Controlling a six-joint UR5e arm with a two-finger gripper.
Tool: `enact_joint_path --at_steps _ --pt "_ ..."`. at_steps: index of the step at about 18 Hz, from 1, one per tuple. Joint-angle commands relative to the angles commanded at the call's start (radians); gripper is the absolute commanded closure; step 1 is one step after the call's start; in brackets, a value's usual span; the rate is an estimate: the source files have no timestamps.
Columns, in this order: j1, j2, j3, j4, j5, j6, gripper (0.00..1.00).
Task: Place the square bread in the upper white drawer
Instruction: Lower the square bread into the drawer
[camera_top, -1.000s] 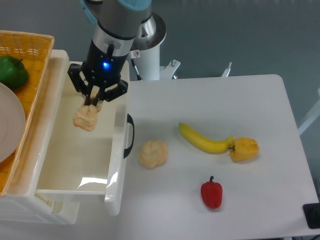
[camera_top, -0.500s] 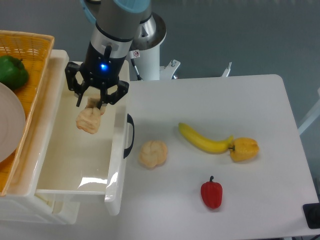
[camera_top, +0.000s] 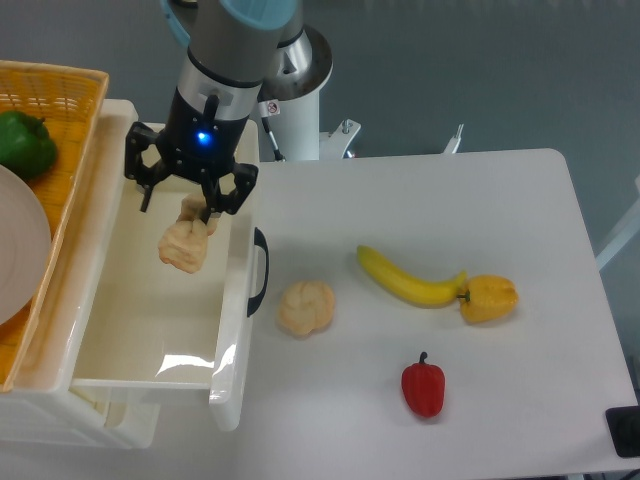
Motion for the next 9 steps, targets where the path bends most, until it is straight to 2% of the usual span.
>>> enact_joint_path --at_steps 9 --pt "-0.02 -0.023 0.0 0.005 -0.002 -0.002 0.06"
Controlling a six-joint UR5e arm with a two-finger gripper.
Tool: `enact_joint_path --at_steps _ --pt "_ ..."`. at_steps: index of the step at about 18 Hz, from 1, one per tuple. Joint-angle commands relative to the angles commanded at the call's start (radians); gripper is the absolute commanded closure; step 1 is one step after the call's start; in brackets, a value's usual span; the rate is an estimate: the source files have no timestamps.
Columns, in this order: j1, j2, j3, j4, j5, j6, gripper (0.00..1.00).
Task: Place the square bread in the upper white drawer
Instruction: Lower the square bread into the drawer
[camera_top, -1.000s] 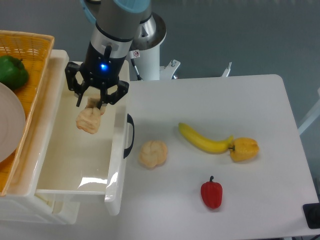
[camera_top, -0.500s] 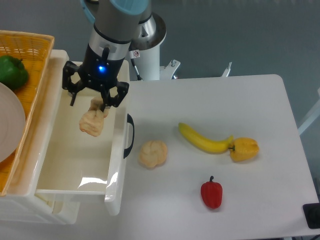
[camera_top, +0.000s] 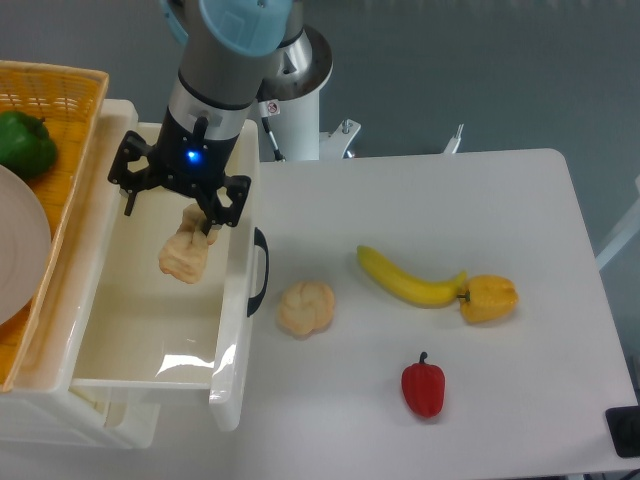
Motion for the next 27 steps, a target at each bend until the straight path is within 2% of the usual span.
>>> enact_joint_path --at_steps 15,27 --pt "0.002 -0.017 -0.003 0.025 0.008 0.002 0.04" --pt "0.032 -0.014 -0.003 0.025 0.009 0.049 0.01"
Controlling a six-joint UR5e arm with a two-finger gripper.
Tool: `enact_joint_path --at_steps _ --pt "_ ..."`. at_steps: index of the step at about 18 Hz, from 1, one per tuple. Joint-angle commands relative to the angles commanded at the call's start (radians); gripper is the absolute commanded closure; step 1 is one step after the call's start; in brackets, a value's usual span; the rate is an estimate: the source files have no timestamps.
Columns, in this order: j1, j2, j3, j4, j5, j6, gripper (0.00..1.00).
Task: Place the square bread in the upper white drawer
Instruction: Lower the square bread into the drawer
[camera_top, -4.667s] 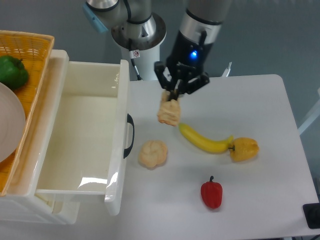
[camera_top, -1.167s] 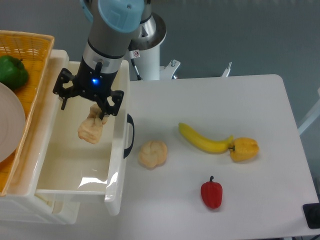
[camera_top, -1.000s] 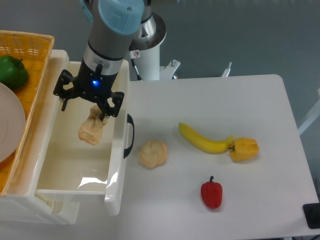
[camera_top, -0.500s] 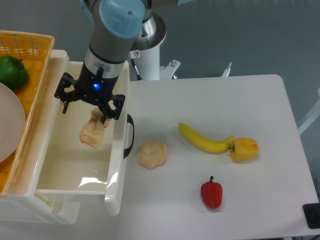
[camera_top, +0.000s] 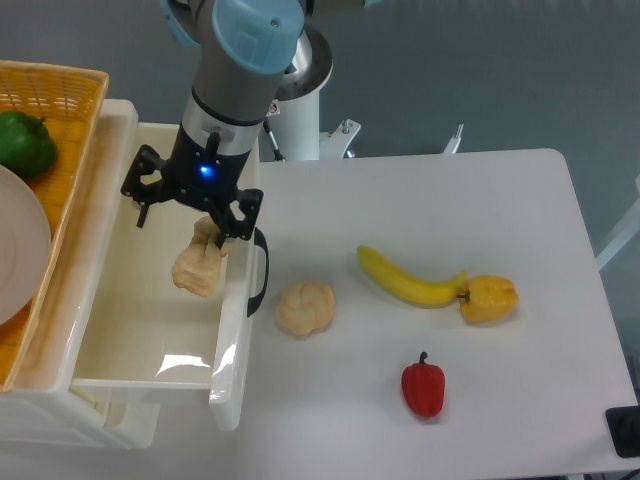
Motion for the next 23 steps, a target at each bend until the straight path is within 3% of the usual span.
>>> enact_joint_path --at_steps 23 --pt "-0.012 0.014 -0.003 -0.006 0.034 -0.005 0.01"
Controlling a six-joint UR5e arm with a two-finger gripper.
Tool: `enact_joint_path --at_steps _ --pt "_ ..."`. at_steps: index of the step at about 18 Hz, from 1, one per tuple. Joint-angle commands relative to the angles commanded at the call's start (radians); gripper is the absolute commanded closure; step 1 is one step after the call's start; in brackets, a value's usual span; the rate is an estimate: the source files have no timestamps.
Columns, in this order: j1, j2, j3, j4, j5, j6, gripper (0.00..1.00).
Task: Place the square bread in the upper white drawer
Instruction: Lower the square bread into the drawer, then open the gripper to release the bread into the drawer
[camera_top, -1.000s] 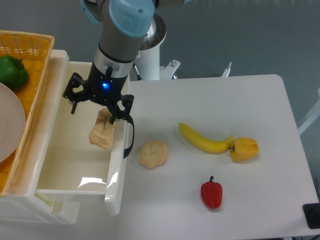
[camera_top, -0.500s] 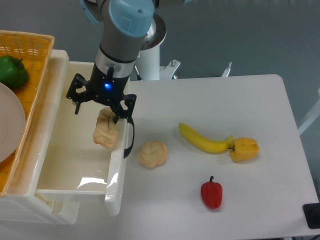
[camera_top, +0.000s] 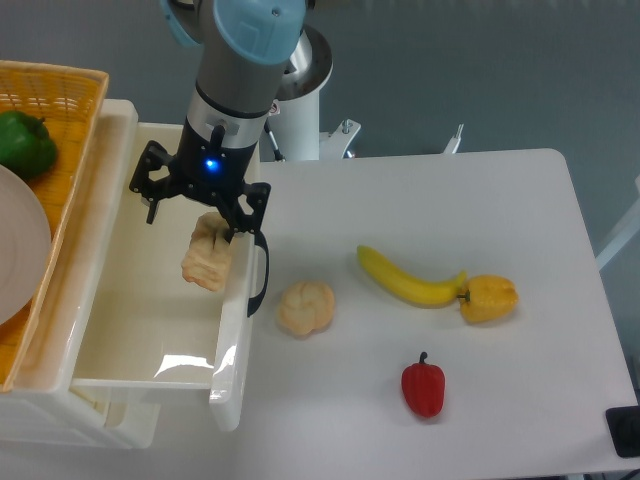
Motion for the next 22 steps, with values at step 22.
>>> enact_joint_path --at_steps 22 --pt "0.032 -0.003 0.006 0.006 0.0 0.024 0.0"
